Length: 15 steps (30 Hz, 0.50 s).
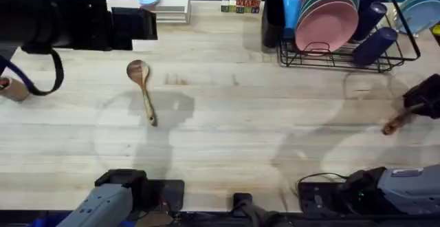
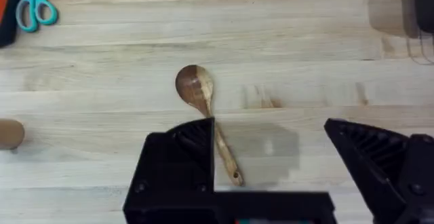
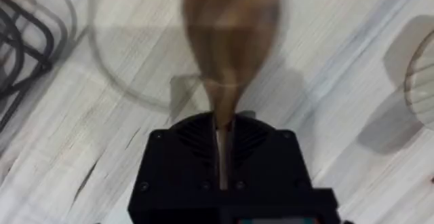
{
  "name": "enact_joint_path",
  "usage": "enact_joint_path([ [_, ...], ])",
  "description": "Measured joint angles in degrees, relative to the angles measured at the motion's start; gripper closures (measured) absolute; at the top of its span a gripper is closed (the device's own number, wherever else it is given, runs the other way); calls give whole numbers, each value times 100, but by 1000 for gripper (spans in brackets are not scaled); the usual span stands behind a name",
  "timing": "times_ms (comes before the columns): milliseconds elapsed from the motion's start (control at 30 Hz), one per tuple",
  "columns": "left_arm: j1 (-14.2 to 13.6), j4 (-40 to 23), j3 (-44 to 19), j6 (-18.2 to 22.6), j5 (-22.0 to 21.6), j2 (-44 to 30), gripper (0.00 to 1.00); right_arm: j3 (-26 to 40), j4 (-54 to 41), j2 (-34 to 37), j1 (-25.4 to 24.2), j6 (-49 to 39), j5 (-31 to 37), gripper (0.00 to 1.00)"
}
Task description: Pick up the spoon on the table one by one and put them onto the rack
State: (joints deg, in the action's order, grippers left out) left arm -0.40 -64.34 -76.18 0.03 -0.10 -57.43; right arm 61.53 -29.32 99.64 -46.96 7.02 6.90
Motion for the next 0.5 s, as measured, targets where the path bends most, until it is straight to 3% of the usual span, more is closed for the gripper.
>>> enact_joint_path([
  [67, -1, 0, 0, 0, 0, 0, 7, 41, -54, 5, 0, -22, -4, 958],
  [500, 2, 0, 0, 0, 0, 0, 8, 671, -1188, 185, 44, -372, -335, 967],
])
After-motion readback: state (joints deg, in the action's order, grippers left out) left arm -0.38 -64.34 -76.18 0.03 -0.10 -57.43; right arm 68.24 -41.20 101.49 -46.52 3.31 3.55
